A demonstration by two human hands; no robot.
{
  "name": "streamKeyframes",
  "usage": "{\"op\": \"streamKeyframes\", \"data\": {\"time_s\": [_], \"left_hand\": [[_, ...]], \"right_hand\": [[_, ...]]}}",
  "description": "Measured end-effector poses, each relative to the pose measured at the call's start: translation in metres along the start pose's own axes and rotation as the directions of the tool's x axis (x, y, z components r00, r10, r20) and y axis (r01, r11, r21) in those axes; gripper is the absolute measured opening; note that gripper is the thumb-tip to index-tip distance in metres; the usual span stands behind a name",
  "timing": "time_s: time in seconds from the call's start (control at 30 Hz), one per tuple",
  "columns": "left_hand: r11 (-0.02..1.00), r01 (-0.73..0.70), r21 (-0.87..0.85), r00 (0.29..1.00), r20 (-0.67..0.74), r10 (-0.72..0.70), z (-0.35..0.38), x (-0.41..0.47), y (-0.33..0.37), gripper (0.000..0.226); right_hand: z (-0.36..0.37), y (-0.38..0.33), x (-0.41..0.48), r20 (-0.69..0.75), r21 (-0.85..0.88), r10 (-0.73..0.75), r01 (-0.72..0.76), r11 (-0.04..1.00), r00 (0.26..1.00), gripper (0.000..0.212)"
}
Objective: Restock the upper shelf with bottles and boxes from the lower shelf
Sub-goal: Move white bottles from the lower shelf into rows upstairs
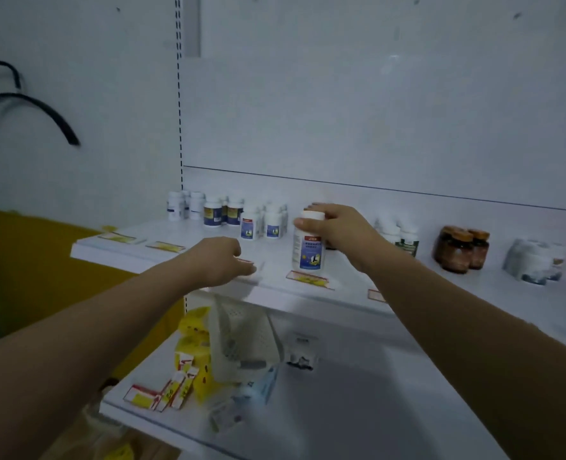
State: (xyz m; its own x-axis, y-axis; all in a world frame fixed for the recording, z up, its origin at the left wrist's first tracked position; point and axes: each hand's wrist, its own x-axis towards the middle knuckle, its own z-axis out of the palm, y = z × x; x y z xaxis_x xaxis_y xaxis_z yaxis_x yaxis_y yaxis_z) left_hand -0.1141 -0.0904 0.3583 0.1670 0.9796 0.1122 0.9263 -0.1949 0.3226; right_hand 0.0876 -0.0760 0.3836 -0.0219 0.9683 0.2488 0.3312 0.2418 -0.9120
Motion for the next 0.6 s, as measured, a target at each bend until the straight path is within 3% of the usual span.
{"op": "streamKeyframes", "data": {"time_s": [0.2, 0.47, 0.6], "left_hand": [[0.997, 0.067, 0.024, 0.998, 0.016, -0.068, -0.012, 0.072, -0.044, 0.054], [1.000, -0.001, 0.007, 0.997, 0.077, 0.000, -0.013, 0.151, -0.099, 0.053], [0.997, -0.081, 0.006, 0.990, 0.119, 0.080, -0.009, 0.185, -0.124, 0.052]], "right_hand": [[0.039, 0.014, 0.094, -0.031, -0.128, 0.006, -0.010, 0.992, 0.999, 0.054], [0.084, 0.036, 0.165, -0.153, -0.280, 0.035, -0.077, 0.957, 0.988, 0.043], [0.099, 0.048, 0.182, -0.280, -0.291, 0.071, -0.155, 0.944, 0.957, 0.045]]}}
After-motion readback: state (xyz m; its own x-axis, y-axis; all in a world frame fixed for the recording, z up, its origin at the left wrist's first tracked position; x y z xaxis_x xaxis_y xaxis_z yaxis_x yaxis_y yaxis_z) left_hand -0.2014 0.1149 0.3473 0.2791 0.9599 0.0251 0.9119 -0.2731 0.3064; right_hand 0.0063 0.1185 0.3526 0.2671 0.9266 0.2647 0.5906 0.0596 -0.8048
